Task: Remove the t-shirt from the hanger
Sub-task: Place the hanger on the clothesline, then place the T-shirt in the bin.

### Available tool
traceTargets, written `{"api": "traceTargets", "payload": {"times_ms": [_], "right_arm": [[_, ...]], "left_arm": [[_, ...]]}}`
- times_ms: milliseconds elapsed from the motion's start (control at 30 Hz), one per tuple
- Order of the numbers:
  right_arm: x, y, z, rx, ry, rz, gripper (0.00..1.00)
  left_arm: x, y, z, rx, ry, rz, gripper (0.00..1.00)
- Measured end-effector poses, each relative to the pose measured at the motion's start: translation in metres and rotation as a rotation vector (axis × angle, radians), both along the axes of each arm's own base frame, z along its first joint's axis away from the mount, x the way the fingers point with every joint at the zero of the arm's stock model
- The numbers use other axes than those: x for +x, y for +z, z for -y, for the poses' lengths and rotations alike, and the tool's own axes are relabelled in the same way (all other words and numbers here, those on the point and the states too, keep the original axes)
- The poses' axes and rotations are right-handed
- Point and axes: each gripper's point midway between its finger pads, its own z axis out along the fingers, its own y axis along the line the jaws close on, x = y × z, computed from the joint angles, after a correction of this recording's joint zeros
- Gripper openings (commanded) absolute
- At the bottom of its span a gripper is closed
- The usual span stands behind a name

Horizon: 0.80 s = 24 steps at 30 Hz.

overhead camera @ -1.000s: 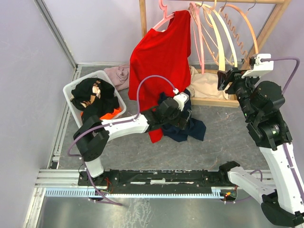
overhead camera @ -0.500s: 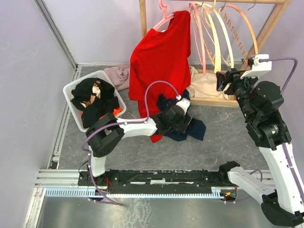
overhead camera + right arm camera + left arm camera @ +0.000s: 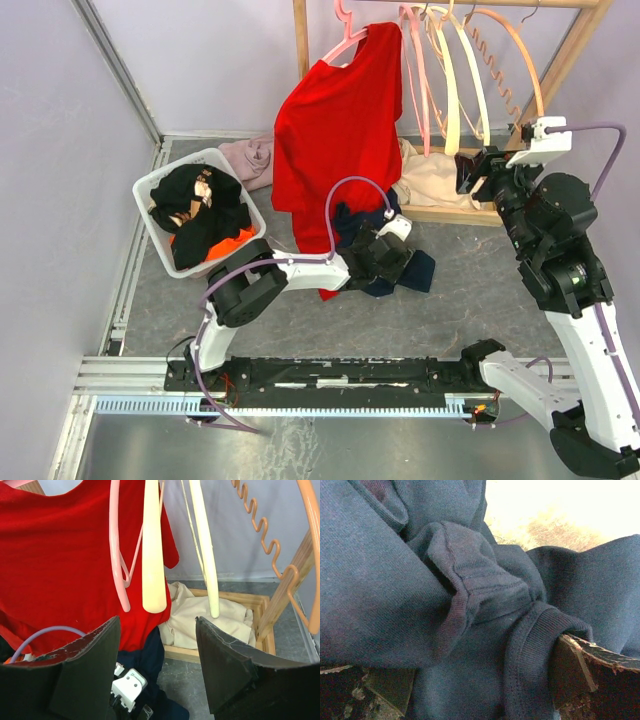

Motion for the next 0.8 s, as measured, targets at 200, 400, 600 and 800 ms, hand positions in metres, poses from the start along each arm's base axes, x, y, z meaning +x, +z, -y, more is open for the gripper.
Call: {"api": "traceTargets", "payload": {"times_ms": [200,400,600,800], "right_arm": [[-0.001,0.001,0.000,0.001,0.000,0.004,0.70],[-0.002,0.002,0.001,0.002,0.000,0.006,0.69],[-0.003,0.003,0.001,0.004,0.000,0.010,0.69],[-0.005,0.002,0.002,0.004,-0.001,0.011,0.69]], "left_arm": [[0.001,-0.006,0.003,0.018,0.029,0.007,0.66],[0.001,-0.006,0.006,0.036,0.053,0.029,0.32],[-0.003,-0.005,0.008,0.042,0.051,0.035,0.03],[-0.014,0.002,0.000,0.067,0.037,0.023,0.03]]}}
